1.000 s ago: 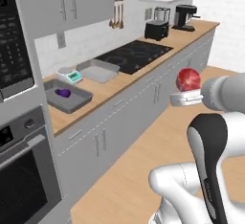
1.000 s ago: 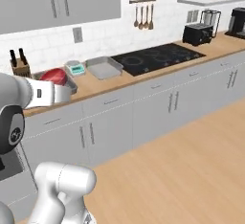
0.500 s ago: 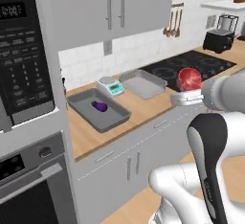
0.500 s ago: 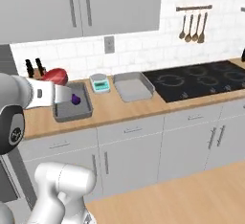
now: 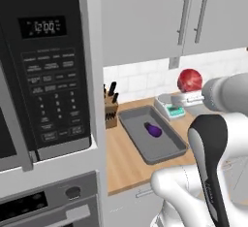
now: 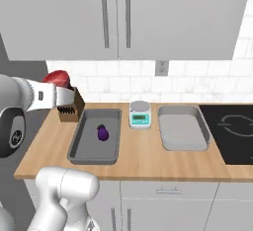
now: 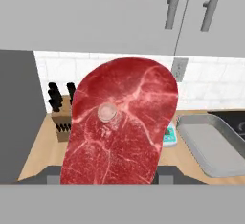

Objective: Place one eggplant and one steak in each tupperware on the nearby counter, to pack two identical lunches.

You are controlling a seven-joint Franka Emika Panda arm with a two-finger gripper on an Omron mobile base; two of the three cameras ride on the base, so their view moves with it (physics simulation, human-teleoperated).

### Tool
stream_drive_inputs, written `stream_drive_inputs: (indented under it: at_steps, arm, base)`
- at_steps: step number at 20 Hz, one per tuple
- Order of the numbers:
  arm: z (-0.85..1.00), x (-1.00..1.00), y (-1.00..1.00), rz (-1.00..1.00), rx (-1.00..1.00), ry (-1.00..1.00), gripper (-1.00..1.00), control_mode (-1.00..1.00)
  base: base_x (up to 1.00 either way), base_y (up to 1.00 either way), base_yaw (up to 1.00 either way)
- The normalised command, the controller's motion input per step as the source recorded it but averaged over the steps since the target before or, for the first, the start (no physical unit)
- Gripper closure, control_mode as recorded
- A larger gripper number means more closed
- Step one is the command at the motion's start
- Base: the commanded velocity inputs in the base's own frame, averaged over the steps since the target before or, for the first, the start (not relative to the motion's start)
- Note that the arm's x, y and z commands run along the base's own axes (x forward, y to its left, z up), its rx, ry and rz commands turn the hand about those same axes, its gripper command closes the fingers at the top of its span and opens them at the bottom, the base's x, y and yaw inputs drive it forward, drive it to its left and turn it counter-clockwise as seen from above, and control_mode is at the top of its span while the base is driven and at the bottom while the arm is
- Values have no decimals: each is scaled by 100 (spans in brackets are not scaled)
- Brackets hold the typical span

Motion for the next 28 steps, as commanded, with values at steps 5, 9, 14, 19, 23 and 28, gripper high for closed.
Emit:
stream_drive_inputs:
  at_steps: [5, 9, 14, 19, 23, 28]
  arm:
    - [-22, 12, -10, 10, 1, 17, 100, -100]
    - [-60, 16, -29, 21, 2, 37, 100, -100]
    - [-75, 39, -7, 18, 0, 35, 100, -100]
    - [-91, 52, 0, 8, 0, 35, 100, -100]
    - [-99, 79, 0, 5, -3, 20, 100, -100]
    - [-77, 71, 0, 9, 0, 3, 100, -100]
  base:
    - [26, -15, 21]
    - [0, 0, 0]
    - [0, 0, 0]
    - [0, 0, 0]
    - [0, 0, 0]
    - [0, 0, 0]
